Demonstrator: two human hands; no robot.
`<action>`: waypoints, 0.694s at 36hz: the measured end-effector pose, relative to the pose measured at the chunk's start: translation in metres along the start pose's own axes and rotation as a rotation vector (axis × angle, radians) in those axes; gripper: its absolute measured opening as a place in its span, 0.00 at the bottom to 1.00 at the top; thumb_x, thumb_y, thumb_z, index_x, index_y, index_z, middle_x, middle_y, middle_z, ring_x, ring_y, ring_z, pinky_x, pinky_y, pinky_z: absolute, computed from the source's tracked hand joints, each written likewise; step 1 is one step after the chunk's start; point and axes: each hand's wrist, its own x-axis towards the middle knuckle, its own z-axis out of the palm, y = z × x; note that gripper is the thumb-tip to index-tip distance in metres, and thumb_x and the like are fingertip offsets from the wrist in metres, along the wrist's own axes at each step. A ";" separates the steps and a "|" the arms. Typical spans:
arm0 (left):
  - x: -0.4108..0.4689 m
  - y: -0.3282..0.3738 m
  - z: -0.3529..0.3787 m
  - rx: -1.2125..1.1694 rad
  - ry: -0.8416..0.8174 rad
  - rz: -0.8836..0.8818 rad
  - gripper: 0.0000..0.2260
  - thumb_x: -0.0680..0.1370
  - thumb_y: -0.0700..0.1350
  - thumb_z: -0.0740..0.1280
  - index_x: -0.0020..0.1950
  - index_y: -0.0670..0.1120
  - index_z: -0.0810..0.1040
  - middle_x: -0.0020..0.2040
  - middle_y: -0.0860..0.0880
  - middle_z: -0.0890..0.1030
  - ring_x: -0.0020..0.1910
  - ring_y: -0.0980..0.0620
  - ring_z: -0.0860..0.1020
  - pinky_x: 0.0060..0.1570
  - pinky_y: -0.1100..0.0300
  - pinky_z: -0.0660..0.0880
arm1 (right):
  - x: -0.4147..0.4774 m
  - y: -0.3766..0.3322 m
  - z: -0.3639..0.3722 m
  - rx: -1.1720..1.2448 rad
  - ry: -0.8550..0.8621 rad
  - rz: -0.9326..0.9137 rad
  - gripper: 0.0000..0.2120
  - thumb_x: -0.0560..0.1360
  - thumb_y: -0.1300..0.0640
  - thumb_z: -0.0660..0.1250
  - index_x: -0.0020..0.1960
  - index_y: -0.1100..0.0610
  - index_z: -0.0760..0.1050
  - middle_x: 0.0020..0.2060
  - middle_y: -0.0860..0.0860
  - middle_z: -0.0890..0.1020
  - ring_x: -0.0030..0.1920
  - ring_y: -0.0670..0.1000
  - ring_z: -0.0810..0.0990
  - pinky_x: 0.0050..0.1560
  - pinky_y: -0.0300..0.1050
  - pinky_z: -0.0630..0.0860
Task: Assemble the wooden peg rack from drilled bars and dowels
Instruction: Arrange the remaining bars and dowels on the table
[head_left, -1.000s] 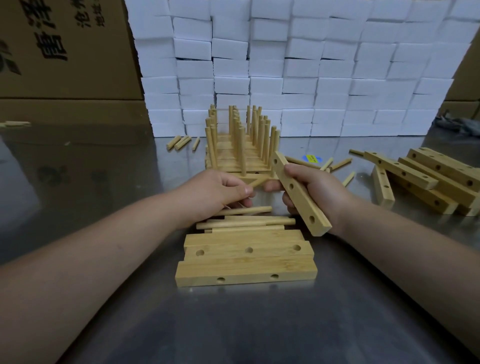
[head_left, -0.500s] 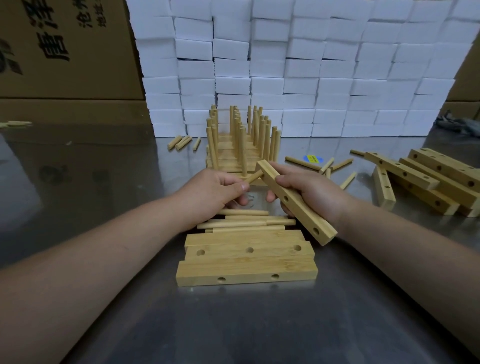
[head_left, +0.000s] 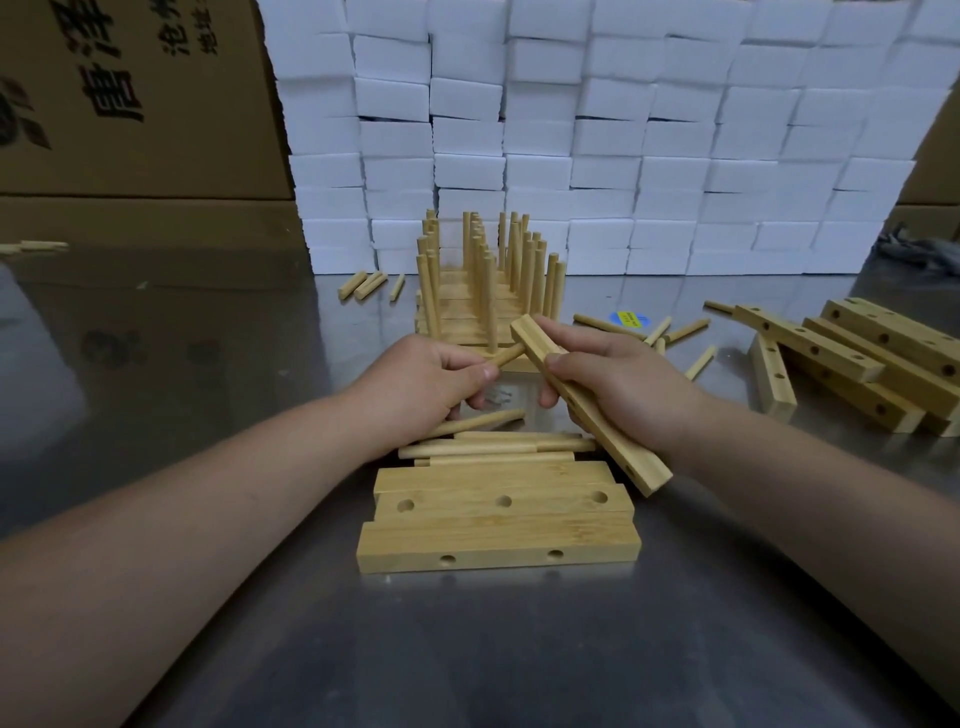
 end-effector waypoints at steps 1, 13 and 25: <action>0.000 0.000 0.000 0.026 0.016 0.008 0.09 0.77 0.50 0.65 0.41 0.52 0.83 0.30 0.53 0.81 0.24 0.60 0.71 0.24 0.69 0.67 | 0.000 -0.001 0.001 -0.012 0.012 -0.003 0.19 0.79 0.56 0.58 0.67 0.40 0.68 0.29 0.44 0.80 0.27 0.43 0.71 0.30 0.33 0.71; -0.006 0.011 -0.003 0.424 0.143 0.213 0.12 0.79 0.53 0.59 0.49 0.51 0.81 0.27 0.53 0.72 0.25 0.61 0.69 0.26 0.62 0.60 | -0.004 -0.008 0.001 -0.081 0.049 -0.031 0.17 0.81 0.51 0.54 0.69 0.41 0.66 0.28 0.45 0.79 0.27 0.41 0.70 0.36 0.39 0.68; -0.011 0.018 -0.005 0.471 0.125 0.241 0.12 0.79 0.52 0.58 0.50 0.52 0.80 0.28 0.53 0.72 0.25 0.58 0.67 0.27 0.62 0.60 | -0.008 -0.009 0.002 -0.121 0.047 -0.080 0.18 0.81 0.51 0.55 0.70 0.40 0.64 0.26 0.45 0.77 0.29 0.41 0.72 0.39 0.40 0.70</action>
